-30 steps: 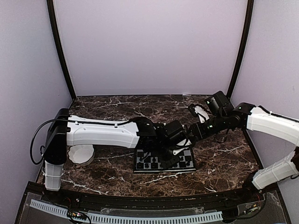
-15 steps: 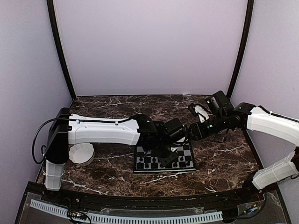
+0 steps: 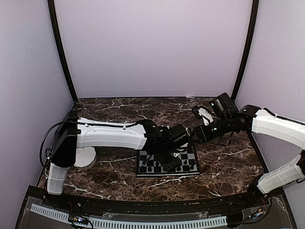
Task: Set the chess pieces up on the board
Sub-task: Place the queen at d8, then move the knight on the chessboard.
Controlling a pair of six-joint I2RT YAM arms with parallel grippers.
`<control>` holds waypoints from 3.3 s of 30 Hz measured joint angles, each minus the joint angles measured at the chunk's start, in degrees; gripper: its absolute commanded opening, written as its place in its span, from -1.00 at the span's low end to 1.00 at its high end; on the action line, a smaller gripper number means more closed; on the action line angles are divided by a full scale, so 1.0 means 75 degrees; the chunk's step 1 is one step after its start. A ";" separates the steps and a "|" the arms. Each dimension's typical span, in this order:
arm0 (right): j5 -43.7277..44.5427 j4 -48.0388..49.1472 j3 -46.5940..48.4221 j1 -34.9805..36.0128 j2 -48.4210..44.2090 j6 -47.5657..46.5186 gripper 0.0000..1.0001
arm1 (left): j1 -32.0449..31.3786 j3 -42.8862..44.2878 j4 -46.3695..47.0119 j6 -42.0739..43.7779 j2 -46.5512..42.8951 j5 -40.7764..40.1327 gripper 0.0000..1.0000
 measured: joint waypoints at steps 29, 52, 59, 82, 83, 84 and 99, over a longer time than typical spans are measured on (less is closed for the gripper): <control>-0.0038 -0.0041 0.0000 0.0000 0.0006 -0.0015 0.03 | 0.0099 0.0012 0.0038 -0.0079 0.0207 0.0140 -0.86; -0.0070 0.0076 0.0000 0.0000 0.0090 -0.0012 0.04 | 0.0134 0.0052 0.0061 -0.0073 0.0239 0.0204 -0.69; -0.0064 0.0052 0.0000 0.0000 0.0099 -0.0015 0.04 | 0.0137 0.0093 0.0047 -0.0073 0.0268 0.0268 -0.57; 0.0032 -0.0283 0.0935 -0.0047 0.1428 -0.0256 -0.15 | 0.1303 0.0128 0.0583 -0.0178 -0.2203 0.0210 -0.37; 0.0064 -0.0318 0.1046 -0.0047 0.1638 -0.0303 -0.18 | 0.1475 0.0102 0.0682 -0.0318 -0.2401 0.0251 -0.37; 0.0102 -0.0353 0.1148 -0.0047 0.1842 -0.0356 -0.20 | 0.1617 0.0070 0.0731 -0.0446 -0.2532 0.0277 -0.37; 0.0571 -0.0679 0.3209 -0.0047 0.4438 -0.0615 -0.56 | 0.2460 -0.1661 0.1040 -0.1565 -0.2882 0.1731 -0.42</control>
